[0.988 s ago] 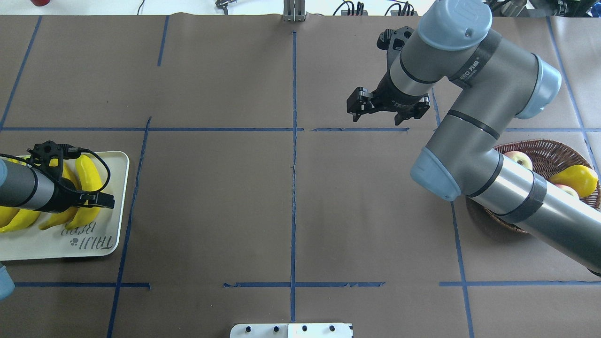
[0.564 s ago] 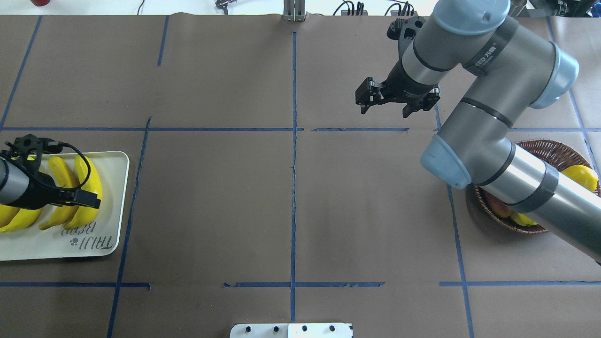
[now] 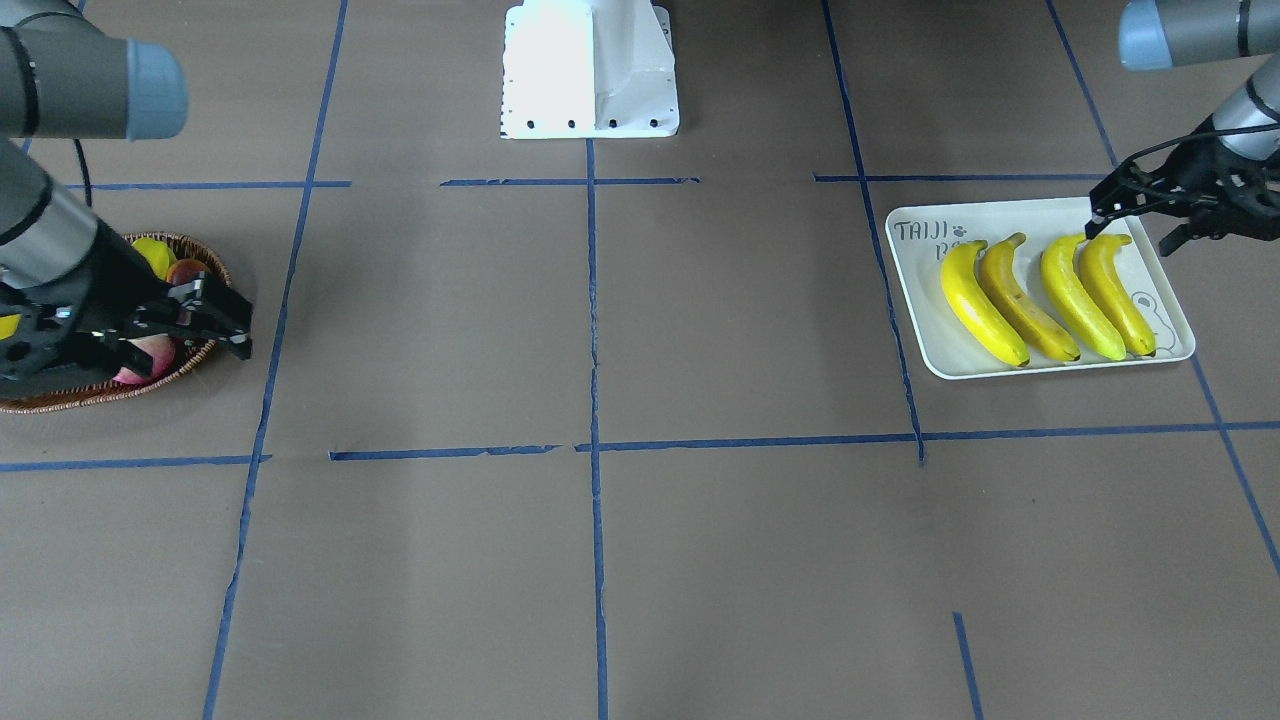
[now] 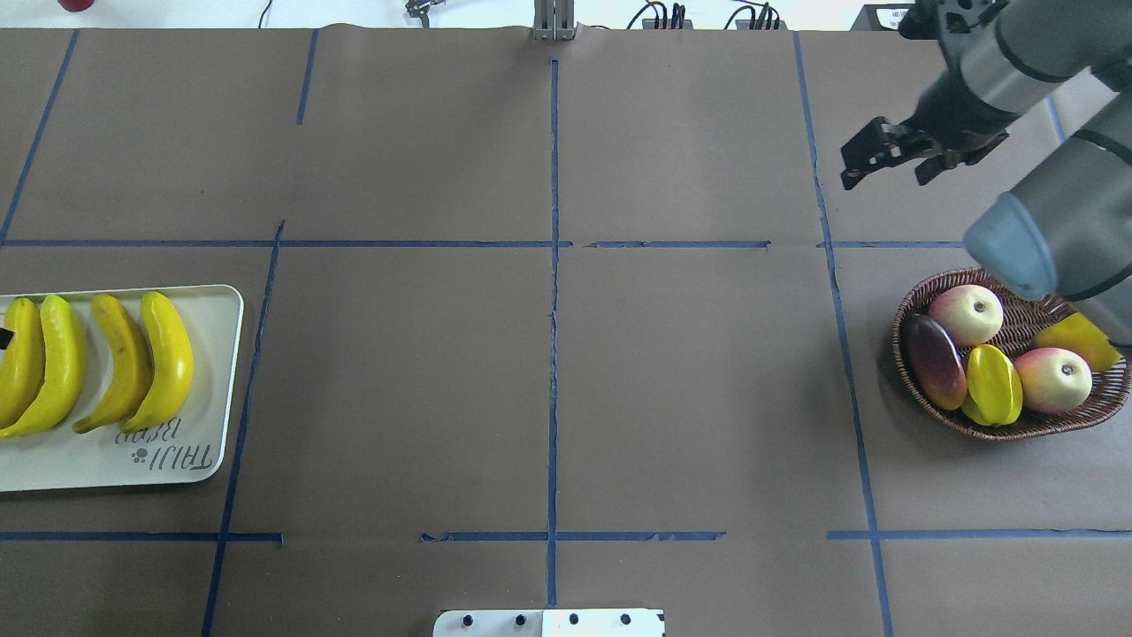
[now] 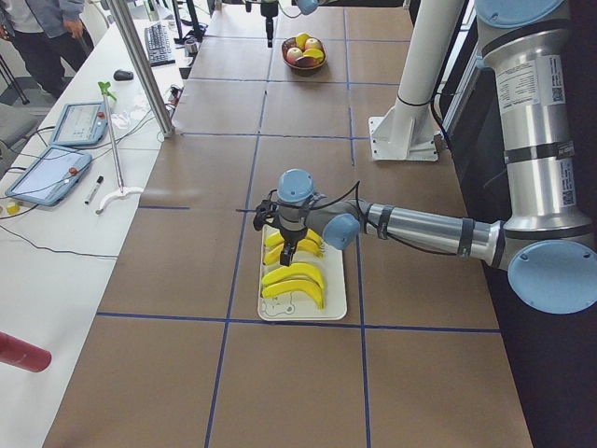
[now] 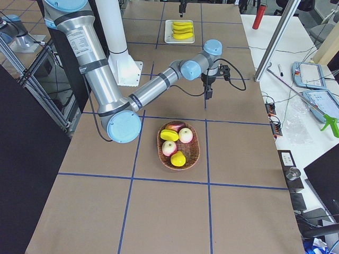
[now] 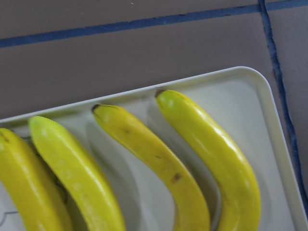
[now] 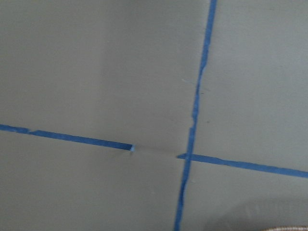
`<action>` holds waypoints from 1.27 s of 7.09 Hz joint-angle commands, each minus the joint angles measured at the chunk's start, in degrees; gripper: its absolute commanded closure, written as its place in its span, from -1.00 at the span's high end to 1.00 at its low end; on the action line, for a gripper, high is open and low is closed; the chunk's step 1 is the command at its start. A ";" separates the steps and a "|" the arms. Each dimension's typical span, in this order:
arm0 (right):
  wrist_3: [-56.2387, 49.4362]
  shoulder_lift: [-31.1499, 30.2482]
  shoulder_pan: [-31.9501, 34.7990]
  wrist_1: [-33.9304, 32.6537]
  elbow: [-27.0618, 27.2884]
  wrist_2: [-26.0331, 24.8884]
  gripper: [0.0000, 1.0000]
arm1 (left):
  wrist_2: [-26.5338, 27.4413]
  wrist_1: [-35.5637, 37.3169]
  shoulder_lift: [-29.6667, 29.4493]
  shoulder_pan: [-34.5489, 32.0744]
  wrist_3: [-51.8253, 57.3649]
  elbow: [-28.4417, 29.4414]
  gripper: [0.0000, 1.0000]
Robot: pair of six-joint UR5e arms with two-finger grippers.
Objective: Transfer all bananas from basket to plate
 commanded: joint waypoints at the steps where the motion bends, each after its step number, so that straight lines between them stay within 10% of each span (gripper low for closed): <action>1: -17.82 -8.61 7.33 0.00 -0.19 2.17 1.00 | -0.61 15.51 0.15 -11.66 20.03 -0.74 1.00; 5: -45.61 -18.73 22.86 -9.87 -0.72 3.23 1.00 | -0.78 30.22 -0.55 -22.70 30.13 0.93 1.00; 9: -40.44 -23.50 25.56 -9.85 -0.54 2.79 1.00 | -0.42 29.91 -1.51 -22.79 30.13 1.45 1.00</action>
